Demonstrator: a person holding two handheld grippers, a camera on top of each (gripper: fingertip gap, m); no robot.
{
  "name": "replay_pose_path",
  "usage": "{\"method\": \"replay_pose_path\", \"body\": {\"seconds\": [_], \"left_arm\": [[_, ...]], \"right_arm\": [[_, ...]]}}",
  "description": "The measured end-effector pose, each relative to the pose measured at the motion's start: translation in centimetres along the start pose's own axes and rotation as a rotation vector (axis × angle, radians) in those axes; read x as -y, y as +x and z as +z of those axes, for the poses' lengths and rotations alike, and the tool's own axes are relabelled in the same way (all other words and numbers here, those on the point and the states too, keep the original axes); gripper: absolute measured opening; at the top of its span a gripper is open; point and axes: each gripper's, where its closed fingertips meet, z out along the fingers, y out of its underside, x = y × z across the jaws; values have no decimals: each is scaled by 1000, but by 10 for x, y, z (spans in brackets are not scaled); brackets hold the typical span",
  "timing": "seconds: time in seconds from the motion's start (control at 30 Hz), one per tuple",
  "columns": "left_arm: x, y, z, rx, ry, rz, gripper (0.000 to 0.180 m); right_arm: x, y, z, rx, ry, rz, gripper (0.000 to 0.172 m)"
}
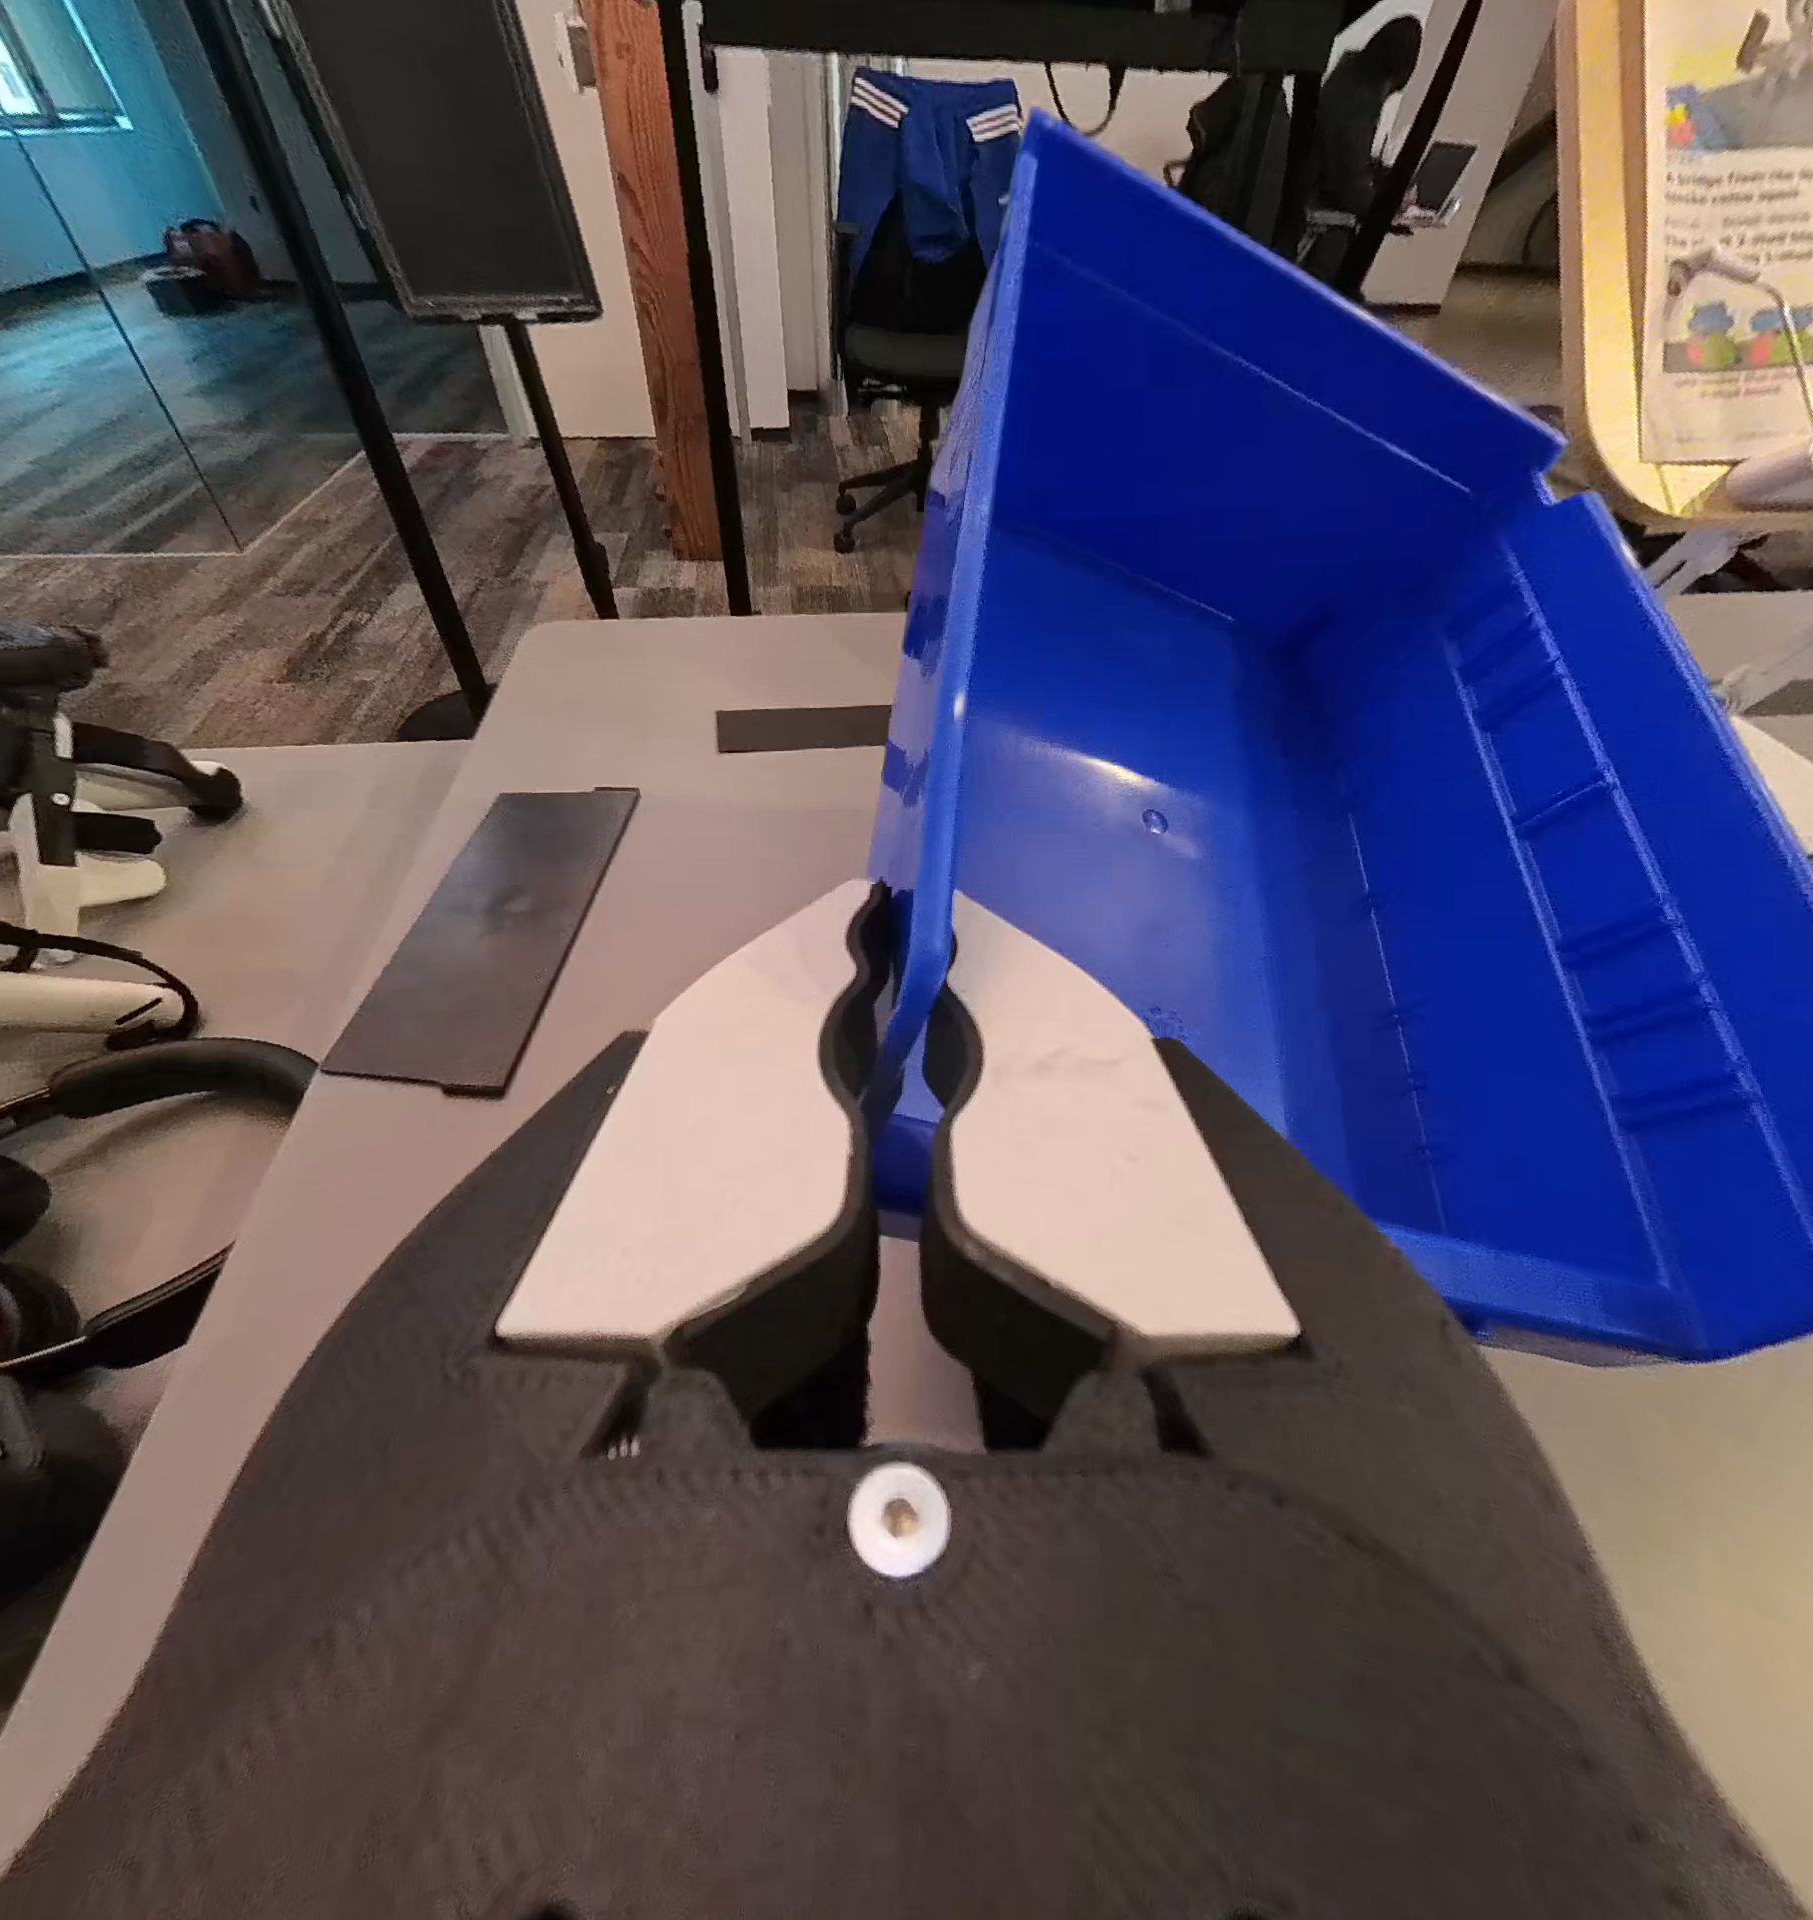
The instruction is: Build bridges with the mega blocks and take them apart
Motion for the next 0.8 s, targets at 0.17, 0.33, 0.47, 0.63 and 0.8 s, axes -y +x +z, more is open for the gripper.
{"method": "replay_pose_path", "body": {"seconds": [0.17, 0.33, 0.47, 0.63, 0.8], "left_arm": [[3, -15, -16, 22, 28, -28, 4], [8, -30, -35, 62, 51, -40, 4], [17, -44, -46, 89, 79, -58, 5], [21, -59, -58, 128, 112, -94, 5], [19, -70, -66, 167, 114, -101, 4]], "right_arm": [[23, -41, 27, 71, 11, -50, 7], [54, -81, 62, 124, 10, -79, 7], [82, -112, 95, 153, 8, -118, 7], [119, -154, 143, 194, 18, -133, 7], [162, -191, 196, 203, 14, -141, 7]]}}
